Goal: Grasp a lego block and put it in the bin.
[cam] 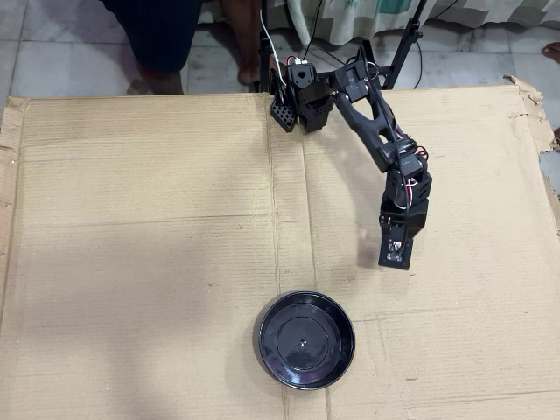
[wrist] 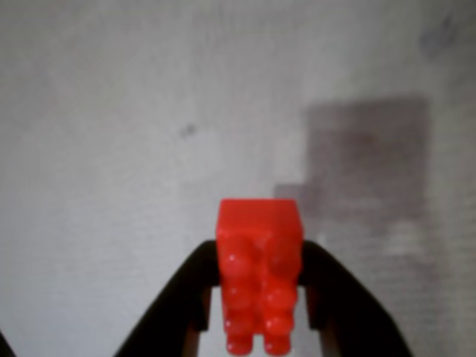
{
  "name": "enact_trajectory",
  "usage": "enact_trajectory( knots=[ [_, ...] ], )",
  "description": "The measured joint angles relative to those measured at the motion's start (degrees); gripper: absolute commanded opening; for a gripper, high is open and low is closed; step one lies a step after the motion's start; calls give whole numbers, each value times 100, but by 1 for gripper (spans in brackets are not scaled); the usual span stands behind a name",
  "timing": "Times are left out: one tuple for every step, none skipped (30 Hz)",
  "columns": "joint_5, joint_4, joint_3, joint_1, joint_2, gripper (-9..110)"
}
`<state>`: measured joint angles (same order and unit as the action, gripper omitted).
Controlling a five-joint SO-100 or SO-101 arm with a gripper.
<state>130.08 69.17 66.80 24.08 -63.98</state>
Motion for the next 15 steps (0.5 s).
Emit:
enact_trajectory(
  knots=[
    [0,0,-97,-88,0,0],
    [0,-9,-185,-158,0,0],
    [0,-105,-316,-264,0,0],
    [0,-167,-352,-334,0,0],
    [0,-343,-404,-404,0,0],
    [0,-466,-422,-483,0,0],
    [0,-598,-431,-562,0,0],
    [0,-756,-448,-650,0,0],
    [0,-861,-457,-721,0,0],
    [0,-976,-457,-800,0,0],
    [0,-1151,-457,-888,9,0],
    [0,-1301,-457,-976,9,0],
    [0,-1415,-457,-1081,9,0],
    [0,-1538,-457,-1178,9,0],
    [0,-1670,-457,-1266,9,0]
  ],
)
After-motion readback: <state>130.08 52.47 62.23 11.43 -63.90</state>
